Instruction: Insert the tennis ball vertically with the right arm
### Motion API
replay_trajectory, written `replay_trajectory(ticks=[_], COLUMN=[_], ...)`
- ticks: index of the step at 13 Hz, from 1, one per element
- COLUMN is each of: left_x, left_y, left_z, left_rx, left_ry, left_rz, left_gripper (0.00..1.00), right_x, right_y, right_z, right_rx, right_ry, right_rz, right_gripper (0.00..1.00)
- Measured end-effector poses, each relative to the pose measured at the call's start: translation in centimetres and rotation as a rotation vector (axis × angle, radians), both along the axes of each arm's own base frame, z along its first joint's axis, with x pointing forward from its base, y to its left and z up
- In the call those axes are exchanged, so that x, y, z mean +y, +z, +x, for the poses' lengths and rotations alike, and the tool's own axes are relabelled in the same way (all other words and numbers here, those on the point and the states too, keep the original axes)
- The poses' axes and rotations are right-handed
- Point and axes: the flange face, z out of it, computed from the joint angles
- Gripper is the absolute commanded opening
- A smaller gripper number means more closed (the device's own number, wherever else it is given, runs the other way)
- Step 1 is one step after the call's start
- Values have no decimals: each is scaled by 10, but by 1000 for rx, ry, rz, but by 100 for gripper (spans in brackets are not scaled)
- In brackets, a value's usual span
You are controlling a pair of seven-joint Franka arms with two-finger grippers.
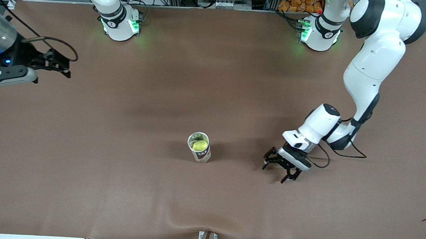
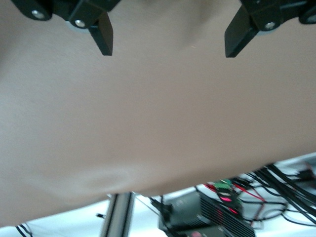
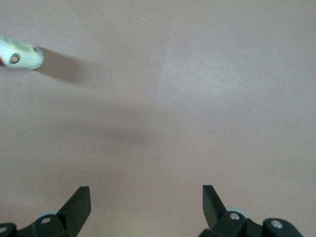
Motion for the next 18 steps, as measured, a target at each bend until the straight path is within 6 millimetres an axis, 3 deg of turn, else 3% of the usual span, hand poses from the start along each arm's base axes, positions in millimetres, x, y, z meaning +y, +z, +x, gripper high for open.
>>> replay_trajectory(ticks=[4,9,13,18], left_x=[38,71,50,34], left_y=[14,31,65,104], left_z=[18,42,72,102], left_rx=[-25,-37,-2,92], left_ry=[70,137,202,278], left_rz=[-10,-2,-25,-34], left_gripper=[100,100,100,100], right_x=[-36,-32,-34,-53], right_y=[1,3,7,10], right_z=[1,-1,-3,-5], right_rx=[4,9,-1,-9], right_ry=[-140,-221,-152,-115], right_rz=[-3,-6,-3,-2], right_gripper=[100,100,100,100])
